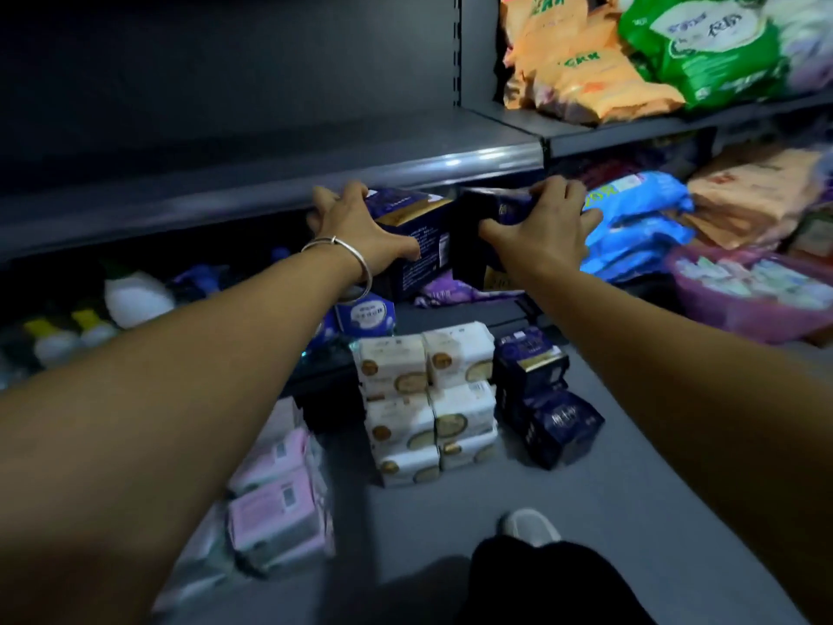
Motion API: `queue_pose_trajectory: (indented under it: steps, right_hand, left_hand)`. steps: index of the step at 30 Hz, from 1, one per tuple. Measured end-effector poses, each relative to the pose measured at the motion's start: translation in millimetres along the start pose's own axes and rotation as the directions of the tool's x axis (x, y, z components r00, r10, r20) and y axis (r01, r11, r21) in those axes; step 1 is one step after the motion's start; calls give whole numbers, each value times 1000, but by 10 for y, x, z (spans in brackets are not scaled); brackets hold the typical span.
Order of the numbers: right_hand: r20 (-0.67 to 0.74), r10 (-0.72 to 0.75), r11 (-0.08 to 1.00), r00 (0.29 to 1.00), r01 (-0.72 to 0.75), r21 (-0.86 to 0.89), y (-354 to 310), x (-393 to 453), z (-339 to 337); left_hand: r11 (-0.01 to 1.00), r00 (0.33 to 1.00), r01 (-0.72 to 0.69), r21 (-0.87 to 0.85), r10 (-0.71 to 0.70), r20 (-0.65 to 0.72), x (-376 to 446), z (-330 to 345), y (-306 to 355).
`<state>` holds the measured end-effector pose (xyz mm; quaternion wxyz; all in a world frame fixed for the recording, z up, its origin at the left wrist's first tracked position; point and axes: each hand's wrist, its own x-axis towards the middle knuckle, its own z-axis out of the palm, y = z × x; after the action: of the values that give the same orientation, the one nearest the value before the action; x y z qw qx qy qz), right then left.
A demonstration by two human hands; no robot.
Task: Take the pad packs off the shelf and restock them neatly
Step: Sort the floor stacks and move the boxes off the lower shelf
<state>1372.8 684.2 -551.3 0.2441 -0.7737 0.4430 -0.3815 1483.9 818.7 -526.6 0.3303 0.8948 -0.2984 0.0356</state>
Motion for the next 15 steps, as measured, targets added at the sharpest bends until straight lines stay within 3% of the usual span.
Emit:
queue_pose_trajectory:
  steps: [8, 15]
  right_hand:
    - [73, 65, 998, 995, -65, -10, 1070, -466, 74]
    - [112, 134, 991, 985, -130, -41, 2112, -468, 271]
  left_hand:
    - [1000, 976, -27, 16, 23, 215, -453, 793, -186]
    - [997, 972, -34, -66, 48, 231, -341, 1697, 25]
